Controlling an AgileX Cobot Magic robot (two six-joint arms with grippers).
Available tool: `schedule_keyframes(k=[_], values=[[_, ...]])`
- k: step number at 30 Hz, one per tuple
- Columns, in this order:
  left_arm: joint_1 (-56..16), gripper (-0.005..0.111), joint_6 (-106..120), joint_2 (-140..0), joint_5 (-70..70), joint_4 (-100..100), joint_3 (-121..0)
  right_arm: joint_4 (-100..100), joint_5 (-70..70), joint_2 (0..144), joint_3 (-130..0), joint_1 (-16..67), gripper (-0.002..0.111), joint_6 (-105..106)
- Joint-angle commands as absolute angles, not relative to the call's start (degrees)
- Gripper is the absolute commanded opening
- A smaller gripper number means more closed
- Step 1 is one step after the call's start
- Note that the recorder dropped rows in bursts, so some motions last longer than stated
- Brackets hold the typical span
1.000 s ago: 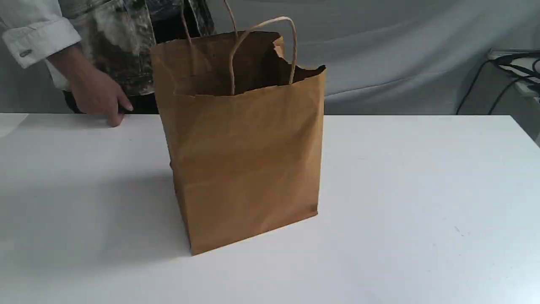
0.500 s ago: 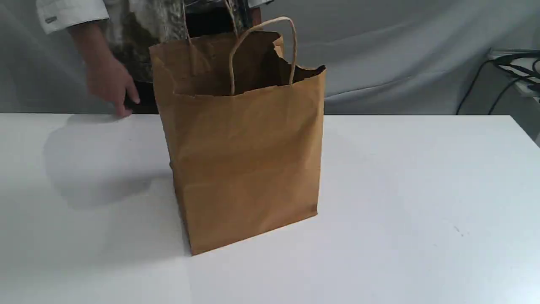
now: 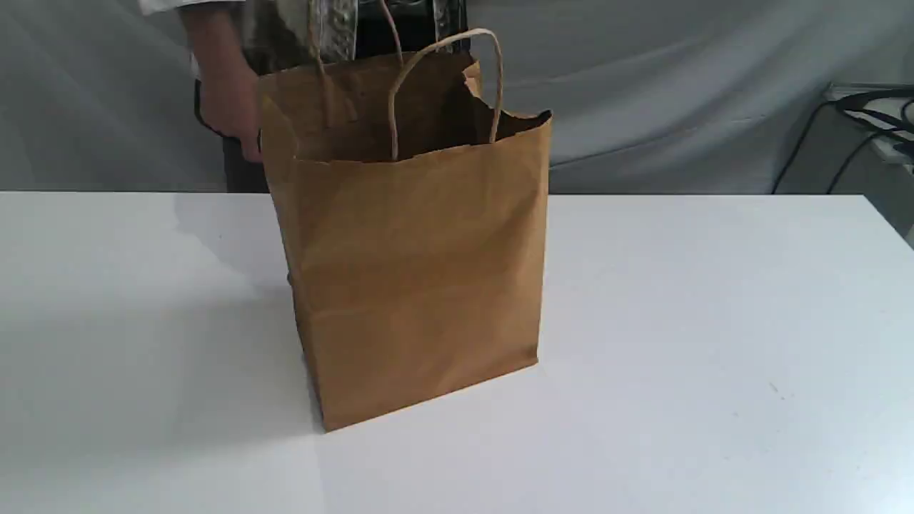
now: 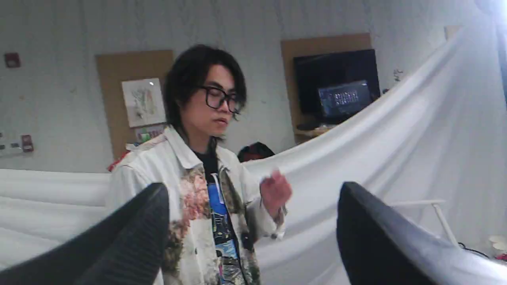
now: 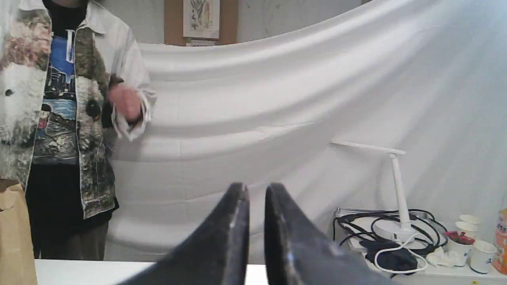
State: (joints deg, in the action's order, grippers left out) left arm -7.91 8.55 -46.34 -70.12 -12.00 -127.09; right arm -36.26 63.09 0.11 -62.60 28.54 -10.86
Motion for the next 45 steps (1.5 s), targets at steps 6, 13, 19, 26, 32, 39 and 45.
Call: schedule_keyframes(k=[6,13,19,26,32,39,45], values=[[-7.91,0.063,5.29,-32.55,-69.96,-4.03,-112.69,-36.94,63.38,0.00,-62.45,29.98,0.008,-10.52],[-7.91,0.063,4.32,-22.45,-68.47,-3.69,-98.00,-36.03,63.91,0.00,-62.45,34.25,0.008,-12.41],[-7.91,0.063,1.50,-14.25,-60.46,-3.90,-79.79,-33.43,64.48,0.00,-62.45,35.51,0.008,-12.49],[-7.91,0.063,1.26,-7.27,-42.46,-9.03,-56.24,-33.45,64.48,0.00,-62.45,35.51,0.008,-12.49],[-7.91,0.063,1.26,-6.12,-28.05,-10.56,-39.35,-33.45,64.38,0.00,-57.81,35.51,0.008,-12.49],[-7.91,0.063,1.37,-6.12,-9.78,-12.93,-24.59,-33.45,53.66,0.00,-45.29,35.51,0.008,-14.38],[-7.91,0.063,1.37,-6.12,-1.26,-13.18,-16.12,-37.86,48.60,0.00,-35.02,35.51,0.008,-22.38]])
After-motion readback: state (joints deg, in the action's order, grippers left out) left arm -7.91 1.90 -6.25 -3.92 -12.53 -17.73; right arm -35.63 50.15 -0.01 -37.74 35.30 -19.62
